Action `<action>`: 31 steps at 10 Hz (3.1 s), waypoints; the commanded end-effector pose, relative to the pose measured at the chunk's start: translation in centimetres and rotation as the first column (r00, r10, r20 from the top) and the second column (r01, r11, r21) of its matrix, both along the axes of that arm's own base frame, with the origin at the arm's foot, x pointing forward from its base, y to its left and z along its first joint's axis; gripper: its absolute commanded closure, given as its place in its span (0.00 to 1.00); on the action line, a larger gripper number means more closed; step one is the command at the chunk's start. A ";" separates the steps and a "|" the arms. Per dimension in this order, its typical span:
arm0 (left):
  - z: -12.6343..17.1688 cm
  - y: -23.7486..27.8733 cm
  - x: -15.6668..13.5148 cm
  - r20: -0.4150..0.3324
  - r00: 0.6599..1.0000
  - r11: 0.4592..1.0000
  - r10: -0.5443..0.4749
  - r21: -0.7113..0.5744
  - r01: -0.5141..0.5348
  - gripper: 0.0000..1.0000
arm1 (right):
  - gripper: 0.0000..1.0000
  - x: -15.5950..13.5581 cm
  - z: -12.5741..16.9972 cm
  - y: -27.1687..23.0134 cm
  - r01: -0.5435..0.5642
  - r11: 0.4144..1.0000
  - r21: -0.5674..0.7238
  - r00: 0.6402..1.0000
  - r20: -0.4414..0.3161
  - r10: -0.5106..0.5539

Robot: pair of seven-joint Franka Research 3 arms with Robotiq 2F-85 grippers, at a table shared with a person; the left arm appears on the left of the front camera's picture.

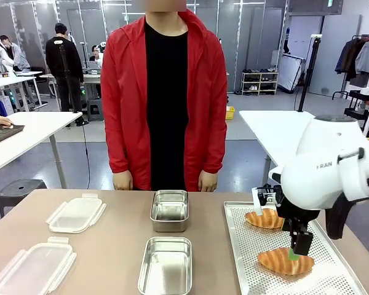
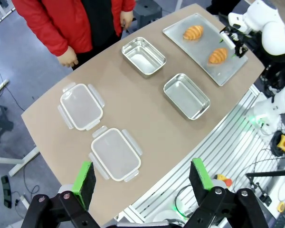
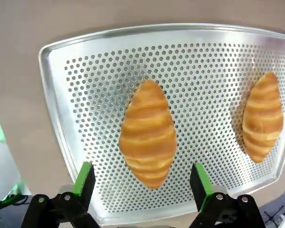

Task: Place the bread into the airtight container.
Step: Pick up a Butter Roll and place it into an empty Airtight Container.

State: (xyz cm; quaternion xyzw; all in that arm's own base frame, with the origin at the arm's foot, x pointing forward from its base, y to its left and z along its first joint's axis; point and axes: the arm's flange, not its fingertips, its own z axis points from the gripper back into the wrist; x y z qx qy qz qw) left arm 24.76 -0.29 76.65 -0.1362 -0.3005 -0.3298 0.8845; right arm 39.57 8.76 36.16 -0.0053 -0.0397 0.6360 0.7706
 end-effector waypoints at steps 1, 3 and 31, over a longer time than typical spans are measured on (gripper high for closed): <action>0.2 -0.1 -0.1 0.002 1.000 1.000 -0.015 -0.004 0.015 0.00 | 0.00 -1.3 -2.8 -0.4 0.010 1.000 -0.004 1.000 0.002 -0.010; 0.2 -0.1 -0.1 0.002 1.000 1.000 -0.015 -0.004 0.015 0.00 | 0.00 -0.8 -4.8 -0.5 0.044 0.999 -0.015 0.999 0.000 -0.044; 0.2 -0.1 -0.1 0.002 1.000 1.000 -0.015 -0.004 0.015 0.00 | 0.57 -1.6 8.9 27.2 0.102 0.986 0.129 0.994 -0.041 -0.098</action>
